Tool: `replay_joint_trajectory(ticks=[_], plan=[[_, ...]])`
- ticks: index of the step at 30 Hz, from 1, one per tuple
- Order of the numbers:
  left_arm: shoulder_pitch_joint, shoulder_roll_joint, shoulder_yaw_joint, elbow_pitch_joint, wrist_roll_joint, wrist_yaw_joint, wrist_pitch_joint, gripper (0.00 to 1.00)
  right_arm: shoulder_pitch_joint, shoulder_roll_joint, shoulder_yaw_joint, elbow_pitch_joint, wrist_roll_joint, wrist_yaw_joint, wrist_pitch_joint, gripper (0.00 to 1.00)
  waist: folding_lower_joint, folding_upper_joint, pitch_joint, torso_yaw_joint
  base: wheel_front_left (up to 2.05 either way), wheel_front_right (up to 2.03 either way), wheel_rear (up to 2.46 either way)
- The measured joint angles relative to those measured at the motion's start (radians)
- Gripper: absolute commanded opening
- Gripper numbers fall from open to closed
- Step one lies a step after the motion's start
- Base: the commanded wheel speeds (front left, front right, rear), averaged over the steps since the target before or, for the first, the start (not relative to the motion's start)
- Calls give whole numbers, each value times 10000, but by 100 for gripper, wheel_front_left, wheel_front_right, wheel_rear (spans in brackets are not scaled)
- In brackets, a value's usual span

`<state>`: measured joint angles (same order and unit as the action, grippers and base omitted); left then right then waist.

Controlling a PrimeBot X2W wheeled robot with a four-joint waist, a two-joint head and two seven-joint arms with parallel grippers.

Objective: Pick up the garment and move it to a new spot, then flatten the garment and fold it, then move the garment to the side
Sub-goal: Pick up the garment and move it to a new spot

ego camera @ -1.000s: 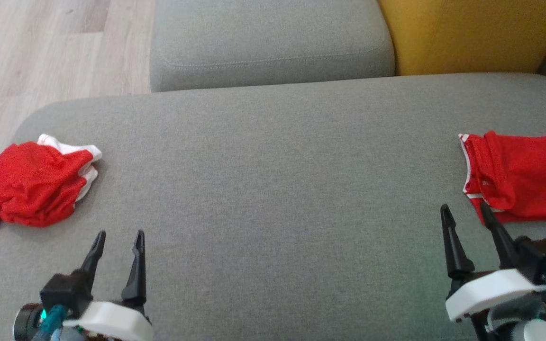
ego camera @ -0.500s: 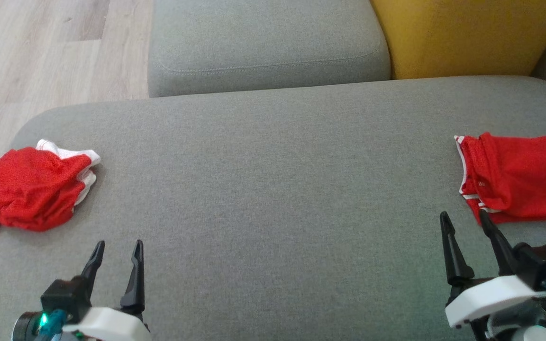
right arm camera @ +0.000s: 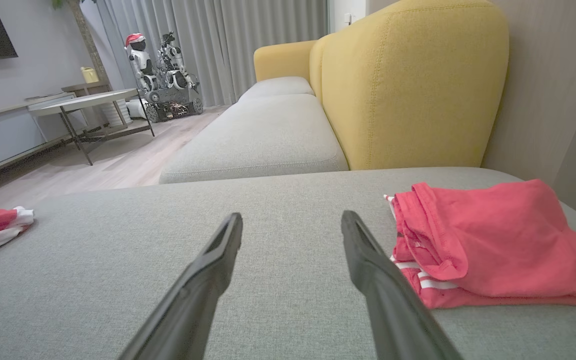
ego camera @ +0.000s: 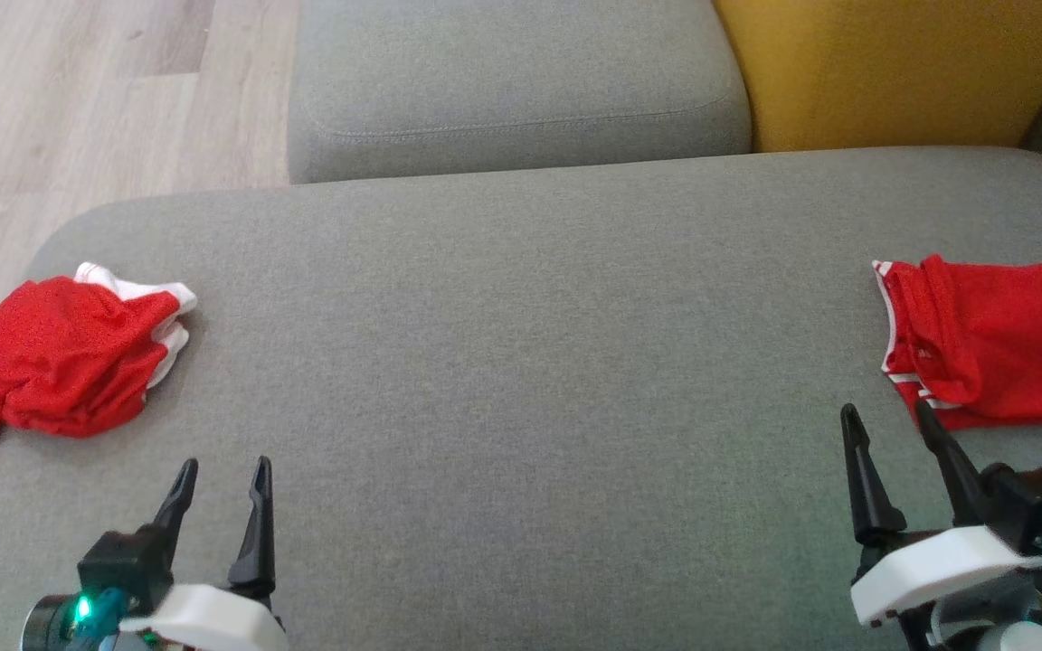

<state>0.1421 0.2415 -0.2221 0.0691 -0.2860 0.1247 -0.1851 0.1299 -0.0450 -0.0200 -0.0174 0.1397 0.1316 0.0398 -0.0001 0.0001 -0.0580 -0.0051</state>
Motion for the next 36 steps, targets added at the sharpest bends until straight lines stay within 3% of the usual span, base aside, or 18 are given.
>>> replay_joint_trajectory(ticks=[10,28,36], plan=[[-280,15,-36,313,-115,17,-31,100,27,0,-132,-144,100,0,46,100,0,0,35,612,0,0,0],[-1882,-370,-485,1350,-71,-470,-558,100,402,19,94,-612,280,0,46,100,0,0,-69,3578,0,0,0],[-1882,-355,-247,1490,-69,-541,-640,100,401,21,176,-612,366,-2,44,100,0,0,-58,4263,0,0,0]])
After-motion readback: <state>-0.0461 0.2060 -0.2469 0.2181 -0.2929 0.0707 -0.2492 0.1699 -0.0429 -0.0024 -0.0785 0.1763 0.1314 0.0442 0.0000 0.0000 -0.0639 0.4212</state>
